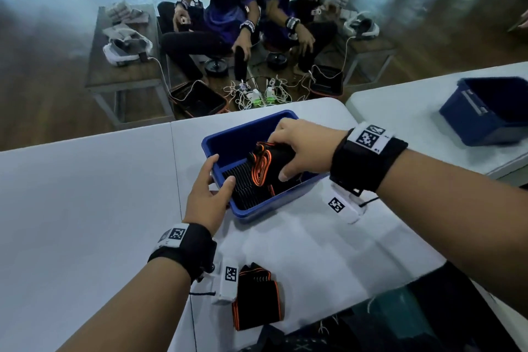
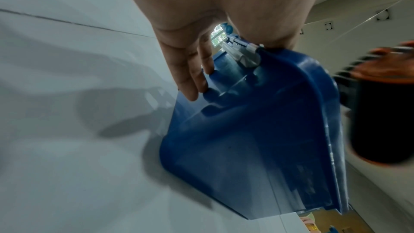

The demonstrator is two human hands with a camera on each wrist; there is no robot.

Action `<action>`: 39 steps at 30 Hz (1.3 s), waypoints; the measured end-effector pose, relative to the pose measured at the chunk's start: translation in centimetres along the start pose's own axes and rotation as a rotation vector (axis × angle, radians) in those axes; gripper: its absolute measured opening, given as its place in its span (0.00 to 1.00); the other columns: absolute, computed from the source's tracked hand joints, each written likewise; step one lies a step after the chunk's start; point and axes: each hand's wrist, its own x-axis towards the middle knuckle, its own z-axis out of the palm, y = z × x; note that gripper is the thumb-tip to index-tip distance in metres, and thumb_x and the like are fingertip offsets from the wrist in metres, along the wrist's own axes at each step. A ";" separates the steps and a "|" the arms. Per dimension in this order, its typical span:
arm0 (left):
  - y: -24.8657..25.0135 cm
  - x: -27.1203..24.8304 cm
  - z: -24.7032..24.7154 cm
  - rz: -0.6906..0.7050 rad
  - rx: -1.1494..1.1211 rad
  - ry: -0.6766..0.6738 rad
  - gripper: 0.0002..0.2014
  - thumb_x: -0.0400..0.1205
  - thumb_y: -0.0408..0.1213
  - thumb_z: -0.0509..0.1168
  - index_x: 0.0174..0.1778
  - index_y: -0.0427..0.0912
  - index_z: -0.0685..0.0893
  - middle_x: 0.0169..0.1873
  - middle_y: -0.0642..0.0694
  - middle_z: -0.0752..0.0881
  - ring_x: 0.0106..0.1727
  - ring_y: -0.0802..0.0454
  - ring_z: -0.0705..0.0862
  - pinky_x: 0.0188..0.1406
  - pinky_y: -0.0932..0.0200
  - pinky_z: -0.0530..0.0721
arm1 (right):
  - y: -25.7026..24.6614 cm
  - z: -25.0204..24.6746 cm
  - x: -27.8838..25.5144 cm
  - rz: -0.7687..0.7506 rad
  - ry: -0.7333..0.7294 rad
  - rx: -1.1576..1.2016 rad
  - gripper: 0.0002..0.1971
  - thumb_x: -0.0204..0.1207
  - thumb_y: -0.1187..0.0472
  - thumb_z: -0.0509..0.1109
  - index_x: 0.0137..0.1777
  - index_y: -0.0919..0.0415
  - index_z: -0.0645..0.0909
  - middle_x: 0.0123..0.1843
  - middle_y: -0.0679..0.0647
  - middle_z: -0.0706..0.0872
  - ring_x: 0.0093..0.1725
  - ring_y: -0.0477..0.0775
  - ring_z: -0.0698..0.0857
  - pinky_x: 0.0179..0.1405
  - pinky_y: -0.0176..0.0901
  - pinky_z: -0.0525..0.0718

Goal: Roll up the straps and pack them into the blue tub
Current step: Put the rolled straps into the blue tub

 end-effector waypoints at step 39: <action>-1.4 0.5 0.2 0.046 0.013 0.009 0.28 0.83 0.53 0.68 0.76 0.79 0.66 0.59 0.44 0.85 0.30 0.60 0.82 0.41 0.59 0.86 | -4.0 2.8 14.7 0.134 -0.421 -0.231 0.29 0.64 0.51 0.86 0.65 0.59 0.85 0.53 0.55 0.91 0.48 0.56 0.88 0.46 0.45 0.84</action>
